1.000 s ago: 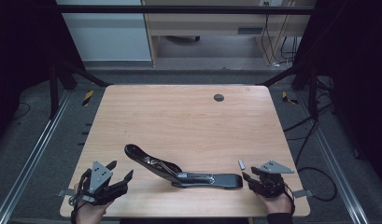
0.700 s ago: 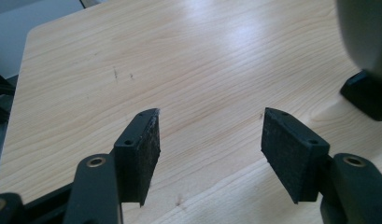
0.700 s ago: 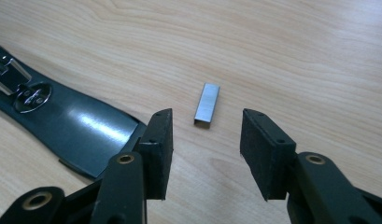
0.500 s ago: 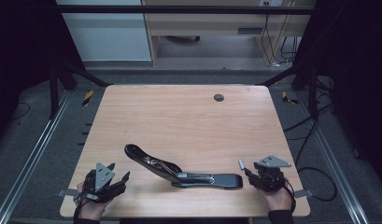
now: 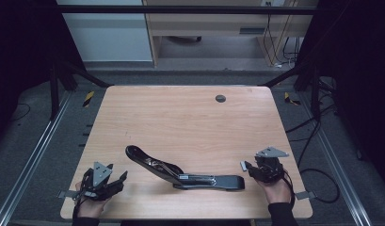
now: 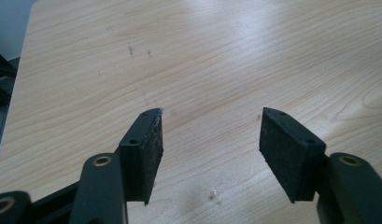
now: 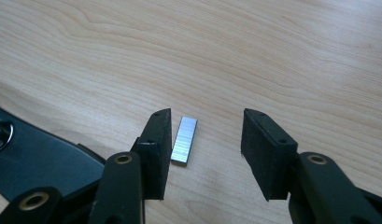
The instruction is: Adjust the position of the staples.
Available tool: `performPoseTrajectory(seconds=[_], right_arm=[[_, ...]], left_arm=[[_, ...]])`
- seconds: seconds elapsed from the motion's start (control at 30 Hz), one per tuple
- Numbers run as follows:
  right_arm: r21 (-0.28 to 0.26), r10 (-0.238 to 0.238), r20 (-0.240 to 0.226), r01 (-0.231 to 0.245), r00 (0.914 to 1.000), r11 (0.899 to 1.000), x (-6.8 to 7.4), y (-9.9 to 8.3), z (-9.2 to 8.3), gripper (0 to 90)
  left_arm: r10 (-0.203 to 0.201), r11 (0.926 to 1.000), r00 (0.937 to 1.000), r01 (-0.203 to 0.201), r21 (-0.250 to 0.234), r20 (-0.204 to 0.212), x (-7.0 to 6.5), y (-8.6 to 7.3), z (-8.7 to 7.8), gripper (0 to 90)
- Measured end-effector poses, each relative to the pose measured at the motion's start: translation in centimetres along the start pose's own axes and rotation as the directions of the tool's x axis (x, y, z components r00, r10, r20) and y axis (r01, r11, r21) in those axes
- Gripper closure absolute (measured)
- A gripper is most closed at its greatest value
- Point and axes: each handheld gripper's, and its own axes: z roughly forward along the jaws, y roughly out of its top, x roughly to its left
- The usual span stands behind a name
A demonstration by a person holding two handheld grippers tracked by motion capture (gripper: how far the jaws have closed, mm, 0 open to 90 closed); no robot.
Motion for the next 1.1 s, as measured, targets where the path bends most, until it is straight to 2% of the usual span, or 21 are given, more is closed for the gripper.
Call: performPoseTrajectory(seconds=[0.17,0.4,0.63,0.67,0.8,1.1], right_arm=[[0.021,0.015,0.007,-0.015,0.9999,1.0,-0.3,0.8,0.5,54.1],[0.037,0.013,0.019,-0.014,0.9997,0.999,-0.5,2.0,1.2,54.2],[0.082,0.018,0.038,-0.021,0.9991,0.996,-0.7,3.0,2.4,59.9],[0.11,0.036,0.033,-0.039,0.9988,0.993,-0.6,3.2,2.8,62.1],[0.148,0.051,0.022,-0.053,0.9985,0.988,-0.4,3.2,3.3,65.5],[0.19,0.067,-0.009,-0.064,0.9977,0.98,0.1,2.6,3.6,69.1]], left_arm=[[-0.009,0.9999,1.0,0.009,0.009,0.002,0.2,0.0,0.3,39.7],[-0.016,0.9998,0.9999,0.016,0.011,0.002,0.2,0.2,0.6,39.7],[-0.013,0.9998,0.9999,0.013,0.014,0.005,0.1,0.2,0.7,39.5],[-0.009,0.9998,0.9999,0.009,0.02,0.007,0.1,0.2,0.7,39.5],[-0.003,0.9997,0.9999,0.003,0.023,0.014,0.0,0.2,0.8,39.5],[0.001,0.9997,0.9998,-0.001,0.023,0.021,0.0,0.2,0.7,39.5]])
